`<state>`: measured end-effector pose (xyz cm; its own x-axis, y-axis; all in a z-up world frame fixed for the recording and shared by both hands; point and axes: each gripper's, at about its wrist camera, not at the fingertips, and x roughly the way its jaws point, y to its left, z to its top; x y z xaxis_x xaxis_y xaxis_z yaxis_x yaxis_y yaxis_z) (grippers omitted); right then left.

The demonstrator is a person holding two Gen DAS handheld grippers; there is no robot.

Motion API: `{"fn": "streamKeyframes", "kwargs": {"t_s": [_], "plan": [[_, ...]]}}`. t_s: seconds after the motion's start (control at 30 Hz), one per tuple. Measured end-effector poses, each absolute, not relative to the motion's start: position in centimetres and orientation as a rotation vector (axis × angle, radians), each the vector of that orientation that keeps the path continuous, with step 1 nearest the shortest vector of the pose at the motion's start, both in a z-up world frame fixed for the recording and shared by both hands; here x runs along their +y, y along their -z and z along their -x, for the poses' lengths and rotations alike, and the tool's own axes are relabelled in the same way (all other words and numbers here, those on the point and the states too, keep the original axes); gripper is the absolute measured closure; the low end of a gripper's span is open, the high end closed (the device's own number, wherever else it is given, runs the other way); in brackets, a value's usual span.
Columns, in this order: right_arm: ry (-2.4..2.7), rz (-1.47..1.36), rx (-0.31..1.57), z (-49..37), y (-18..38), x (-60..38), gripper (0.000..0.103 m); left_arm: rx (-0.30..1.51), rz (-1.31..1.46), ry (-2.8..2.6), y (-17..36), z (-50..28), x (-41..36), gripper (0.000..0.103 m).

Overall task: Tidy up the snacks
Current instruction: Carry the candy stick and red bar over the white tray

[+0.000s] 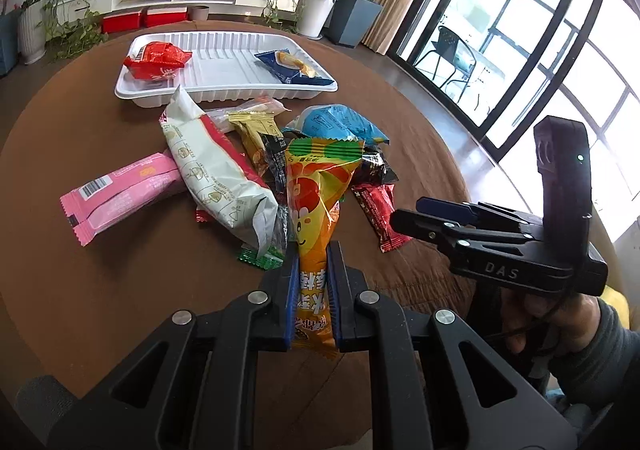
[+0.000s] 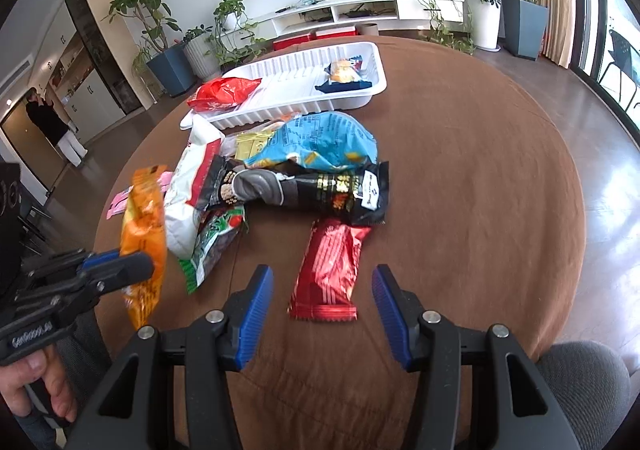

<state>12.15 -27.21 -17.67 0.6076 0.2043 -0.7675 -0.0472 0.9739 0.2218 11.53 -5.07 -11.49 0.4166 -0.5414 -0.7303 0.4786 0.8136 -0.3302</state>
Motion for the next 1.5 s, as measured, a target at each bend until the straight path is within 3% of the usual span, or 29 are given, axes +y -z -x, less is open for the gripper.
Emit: {"fn": "streamKeyframes", "kwargs": {"t_s": [0.43, 0.6, 0.97, 1.5], "plan": [[-0.102, 0.002, 0.962, -14.2, 19.4, -24.4, 0.050, 0.947, 0.131, 0.628, 12.2, -11.2, -3.9, 0.092], [-0.104, 0.046, 0.951, -13.8, 19.5, -24.1, 0.064, 0.948, 0.137, 0.627, 12.2, -11.2, -3.8, 0.092], [-0.132, 0.001, 0.964, -12.7, 19.1, -24.8, 0.082, 0.949, 0.138, 0.630, 12.4, -11.2, -4.0, 0.092], [-0.224, -0.179, 0.932, -11.0, 16.3, -26.4, 0.082, 0.927, 0.209, 0.647, 10.9, -11.5, -2.9, 0.092]]}}
